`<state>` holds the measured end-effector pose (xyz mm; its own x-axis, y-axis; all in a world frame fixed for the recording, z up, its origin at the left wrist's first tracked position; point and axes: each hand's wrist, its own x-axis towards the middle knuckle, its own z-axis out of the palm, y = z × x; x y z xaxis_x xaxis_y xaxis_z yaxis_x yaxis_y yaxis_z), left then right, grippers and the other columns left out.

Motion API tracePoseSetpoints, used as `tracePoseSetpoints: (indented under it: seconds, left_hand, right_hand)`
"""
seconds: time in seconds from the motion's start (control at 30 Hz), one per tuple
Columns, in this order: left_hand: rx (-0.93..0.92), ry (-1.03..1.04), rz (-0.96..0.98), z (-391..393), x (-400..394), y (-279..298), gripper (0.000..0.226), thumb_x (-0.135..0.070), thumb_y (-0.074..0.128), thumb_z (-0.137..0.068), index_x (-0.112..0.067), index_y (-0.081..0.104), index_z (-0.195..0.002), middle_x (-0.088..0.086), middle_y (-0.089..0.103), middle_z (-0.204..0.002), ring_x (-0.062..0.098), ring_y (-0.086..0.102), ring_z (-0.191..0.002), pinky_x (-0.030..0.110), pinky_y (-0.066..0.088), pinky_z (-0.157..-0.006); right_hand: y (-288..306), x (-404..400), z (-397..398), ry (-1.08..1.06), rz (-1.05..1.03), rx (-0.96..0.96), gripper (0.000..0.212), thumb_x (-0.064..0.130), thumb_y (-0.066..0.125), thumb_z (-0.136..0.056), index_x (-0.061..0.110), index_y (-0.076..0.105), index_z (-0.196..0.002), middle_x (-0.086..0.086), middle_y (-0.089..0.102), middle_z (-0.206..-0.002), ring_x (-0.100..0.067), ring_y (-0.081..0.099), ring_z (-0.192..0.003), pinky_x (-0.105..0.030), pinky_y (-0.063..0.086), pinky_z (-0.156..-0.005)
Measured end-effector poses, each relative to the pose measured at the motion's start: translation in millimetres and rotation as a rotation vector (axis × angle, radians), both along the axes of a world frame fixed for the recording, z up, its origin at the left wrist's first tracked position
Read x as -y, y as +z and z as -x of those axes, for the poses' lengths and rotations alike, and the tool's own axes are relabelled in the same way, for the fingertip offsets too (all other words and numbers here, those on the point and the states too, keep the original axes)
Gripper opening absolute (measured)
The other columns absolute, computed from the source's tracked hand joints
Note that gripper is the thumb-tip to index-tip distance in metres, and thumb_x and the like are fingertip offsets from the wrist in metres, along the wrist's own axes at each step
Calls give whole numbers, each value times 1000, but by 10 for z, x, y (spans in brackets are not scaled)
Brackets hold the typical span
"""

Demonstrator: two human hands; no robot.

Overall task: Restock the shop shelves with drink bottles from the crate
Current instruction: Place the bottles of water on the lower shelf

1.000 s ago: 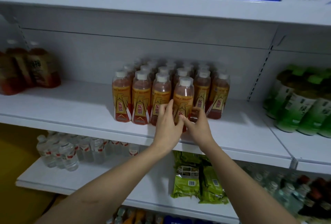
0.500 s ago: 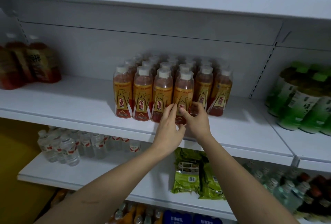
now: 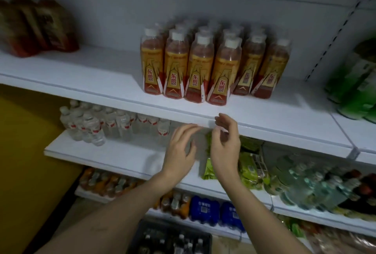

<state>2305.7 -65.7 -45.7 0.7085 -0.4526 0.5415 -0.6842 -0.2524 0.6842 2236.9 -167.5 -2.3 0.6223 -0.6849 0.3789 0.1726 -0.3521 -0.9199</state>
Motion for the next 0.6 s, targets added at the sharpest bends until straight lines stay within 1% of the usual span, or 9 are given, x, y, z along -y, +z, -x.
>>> tracePoseSetpoints:
  seconds: [0.07,0.13,0.2,0.27,0.33,0.4,0.43,0.5,0.6]
  left_hand:
    - [-52,32,-66,47,-135,-274,38,-4,54,-94,-14,60,-130,0,56,-132,9,46,-126,17,32,-110]
    - [-118,52,-173,72,-246,-493,35,-12,53,-99,-15,59,-133,0,56,-135,12,46,-127,27,38,-108]
    - [-196,67,-306,82,-353,-693,35,-20,51,-102,-17,56,-137,1,56,-138,15,45,-130,33,39,-110]
    - [-277,88,-414,112,-484,-863,38,-27,48,-104,-18,53,-141,1,55,-142,18,44,-134,35,36,-113]
    - [-329,119,-501,133,-617,-1026,42,-32,45,-105,-17,50,-144,3,53,-145,19,42,-137,34,33,-114]
    - [-406,145,-582,169,-725,-1172,47,-38,42,-105,-18,45,-147,4,50,-148,21,39,-139,36,31,-116]
    - [-465,153,-635,199,-775,-1259,50,-41,39,-105,-19,43,-149,5,48,-150,23,38,-141,38,30,-117]
    - [-567,156,-771,287,-845,-1419,53,-46,34,-105,-21,37,-152,7,42,-154,27,34,-143,42,28,-118]
    - [-709,110,-937,466,-950,-1705,55,-52,27,-104,-28,31,-153,5,31,-160,28,23,-148,47,22,-120]
  right_hand:
    - [-306,-170,94,80,54,-100,33,8,51,-101,23,52,-131,8,57,-126,2,52,-118,-15,43,-100]
    - [-615,-251,155,158,111,-227,35,15,52,-101,26,49,-135,10,54,-131,2,50,-121,-22,42,-105]
    - [-916,-281,197,235,138,-385,41,25,52,-102,24,45,-143,8,50,-140,-3,47,-127,-30,40,-109]
    - [-1178,-283,272,299,135,-532,51,33,51,-102,21,38,-150,4,43,-151,-10,42,-135,-33,36,-114]
    - [-1409,-284,361,343,127,-662,57,40,48,-102,23,31,-154,3,35,-158,-13,34,-142,-30,27,-116]
    - [-1614,-290,464,384,139,-783,59,44,44,-103,23,28,-155,2,31,-160,-16,27,-146,-27,20,-114]
    - [-1727,-301,514,407,134,-846,59,46,43,-103,22,29,-155,1,30,-160,-18,26,-147,-27,20,-113]
    - [-1942,-334,611,457,104,-971,60,49,41,-103,23,29,-156,-1,30,-161,-22,26,-148,-32,22,-117]
    - [-2228,-425,781,495,63,-1158,64,53,40,-102,23,26,-157,-4,24,-163,-25,21,-150,-39,21,-120]
